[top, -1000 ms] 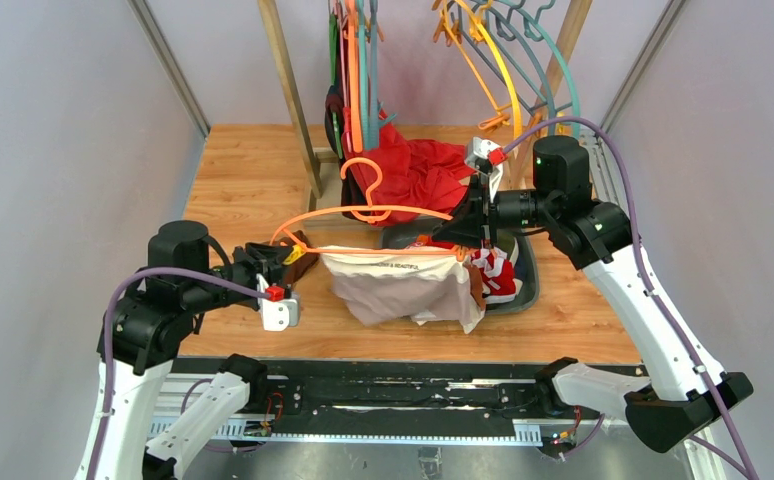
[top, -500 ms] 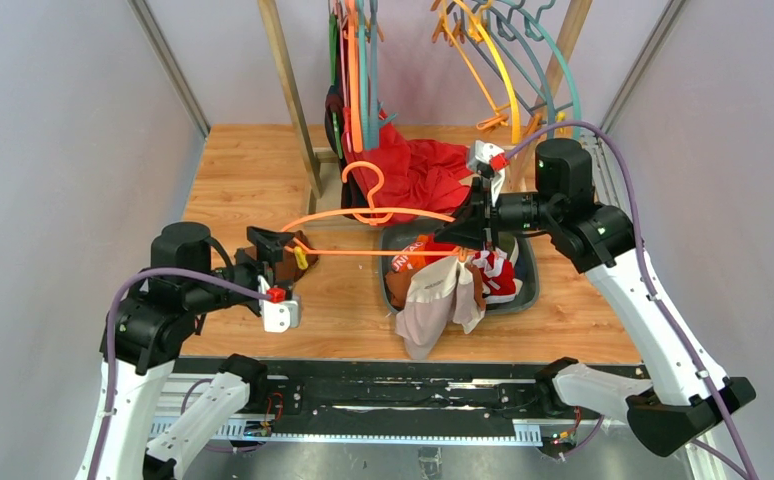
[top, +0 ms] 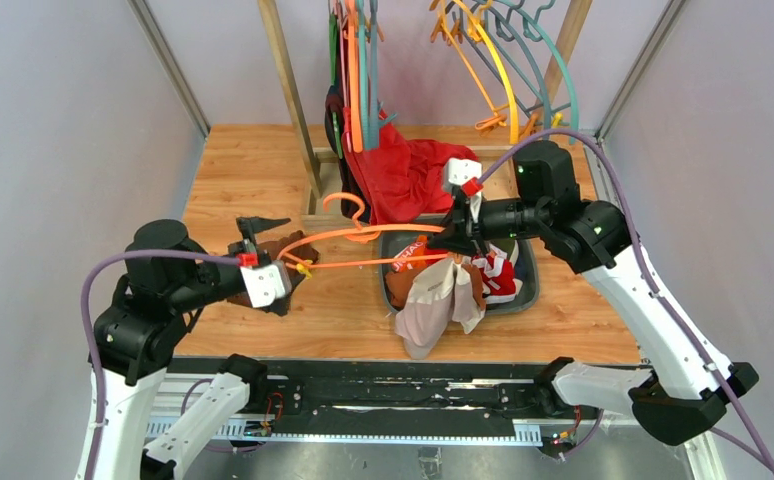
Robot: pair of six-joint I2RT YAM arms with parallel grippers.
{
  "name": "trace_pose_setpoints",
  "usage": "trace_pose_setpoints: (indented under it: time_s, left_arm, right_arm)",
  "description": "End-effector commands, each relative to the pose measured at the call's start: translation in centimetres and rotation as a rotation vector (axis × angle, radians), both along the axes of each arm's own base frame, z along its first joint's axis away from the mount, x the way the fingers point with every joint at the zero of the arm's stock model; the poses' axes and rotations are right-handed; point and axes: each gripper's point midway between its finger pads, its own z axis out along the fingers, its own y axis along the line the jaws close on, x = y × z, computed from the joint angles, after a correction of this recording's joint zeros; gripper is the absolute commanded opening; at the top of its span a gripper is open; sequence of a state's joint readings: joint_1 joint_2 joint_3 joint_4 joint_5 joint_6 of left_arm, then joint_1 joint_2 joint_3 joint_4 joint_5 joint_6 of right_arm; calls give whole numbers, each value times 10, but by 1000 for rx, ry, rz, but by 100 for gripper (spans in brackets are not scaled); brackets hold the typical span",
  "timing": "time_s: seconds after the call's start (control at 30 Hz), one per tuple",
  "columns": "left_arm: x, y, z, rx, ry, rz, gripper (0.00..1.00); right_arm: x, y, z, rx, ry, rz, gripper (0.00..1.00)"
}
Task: Remove the underwear clipped to the hanger
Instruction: Remove the underwear from the hanger.
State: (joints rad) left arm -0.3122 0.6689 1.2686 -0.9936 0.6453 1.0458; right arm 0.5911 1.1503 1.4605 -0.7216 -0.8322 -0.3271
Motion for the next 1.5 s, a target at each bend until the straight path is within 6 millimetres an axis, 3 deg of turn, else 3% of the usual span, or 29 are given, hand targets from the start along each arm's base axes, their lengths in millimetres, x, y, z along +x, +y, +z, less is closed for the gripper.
trace_pose_setpoints:
  time_s: [0.0, 0.13, 0.33, 0.73, 1.13, 1.33, 1.47]
  left_arm:
    - [11, -9, 44, -264, 63, 94, 98]
    - [21, -11, 42, -313, 135, 144, 100]
    - [14, -20, 17, -277, 260, 93, 94]
    - [6, -34, -18, -214, 416, 0, 75]
    - [1, -36, -28, -201, 433, -31, 56]
    - [1, -35, -31, -193, 425, -28, 28]
    - [2, -33, -29, -187, 406, -21, 3]
  right_arm:
    - [-13, 7, 10, -76, -155, 75, 1]
    - [-20, 10, 11, -76, -162, 106, 1]
    - [-25, 10, 9, -45, -166, 114, 1]
    - [-33, 8, 15, 0, -172, 122, 1]
    - [-30, 8, 9, -6, -172, 109, 1]
    - [-29, 10, 8, -4, -165, 107, 0]
    - [-28, 11, 7, -5, -156, 106, 1]
